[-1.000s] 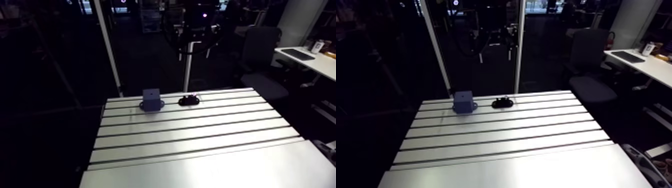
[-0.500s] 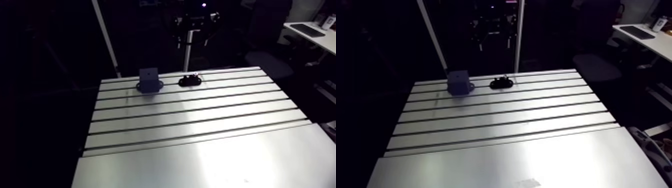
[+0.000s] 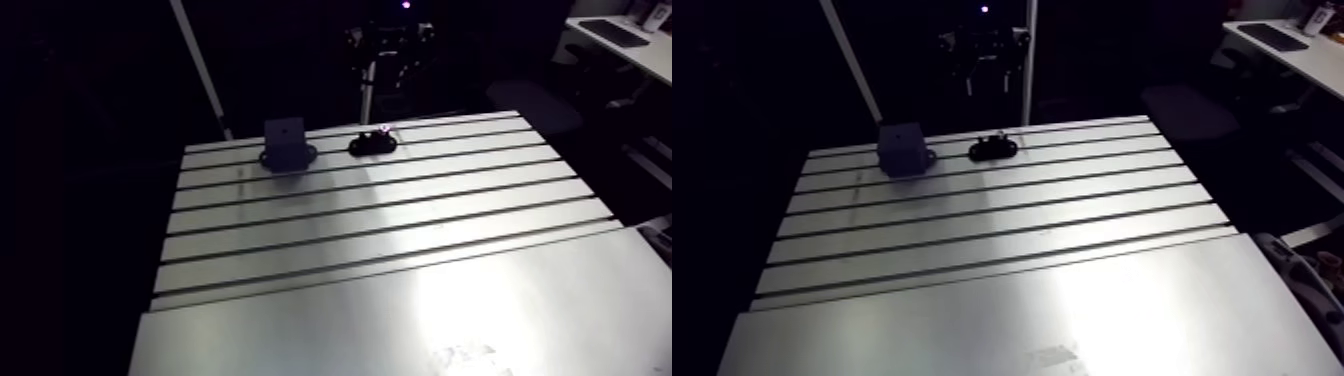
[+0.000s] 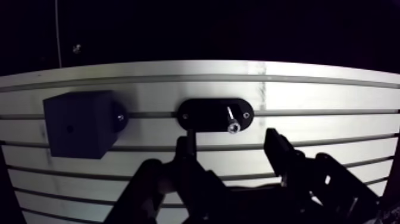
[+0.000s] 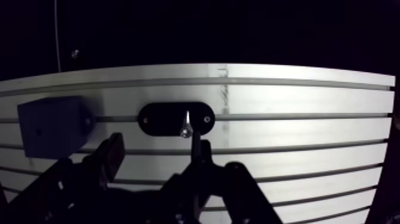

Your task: Pick up the M10 bolt and insert it into the hole until fully seated.

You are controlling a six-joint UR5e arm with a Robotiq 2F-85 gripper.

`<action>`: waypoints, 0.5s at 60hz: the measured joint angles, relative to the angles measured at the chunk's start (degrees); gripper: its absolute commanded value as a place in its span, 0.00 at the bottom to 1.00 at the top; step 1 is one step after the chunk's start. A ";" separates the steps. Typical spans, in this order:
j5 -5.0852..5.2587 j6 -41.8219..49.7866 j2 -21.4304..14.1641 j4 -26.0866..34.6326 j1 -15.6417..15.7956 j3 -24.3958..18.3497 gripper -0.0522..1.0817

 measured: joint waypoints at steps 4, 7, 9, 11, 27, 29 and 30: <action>-0.03 -0.07 0.56 -0.36 -0.10 -0.04 0.44; -0.05 -0.14 0.91 -0.56 -0.15 -0.09 0.47; -0.08 -0.18 1.10 -0.65 -0.18 -0.13 0.47; -0.09 -0.23 1.28 -0.75 -0.20 -0.15 0.47; -0.15 -0.84 2.06 -1.17 -0.48 -0.22 0.50; -0.16 -1.01 2.13 -1.25 -0.52 -0.18 0.51; -0.16 -1.10 2.18 -1.31 -0.54 -0.15 0.51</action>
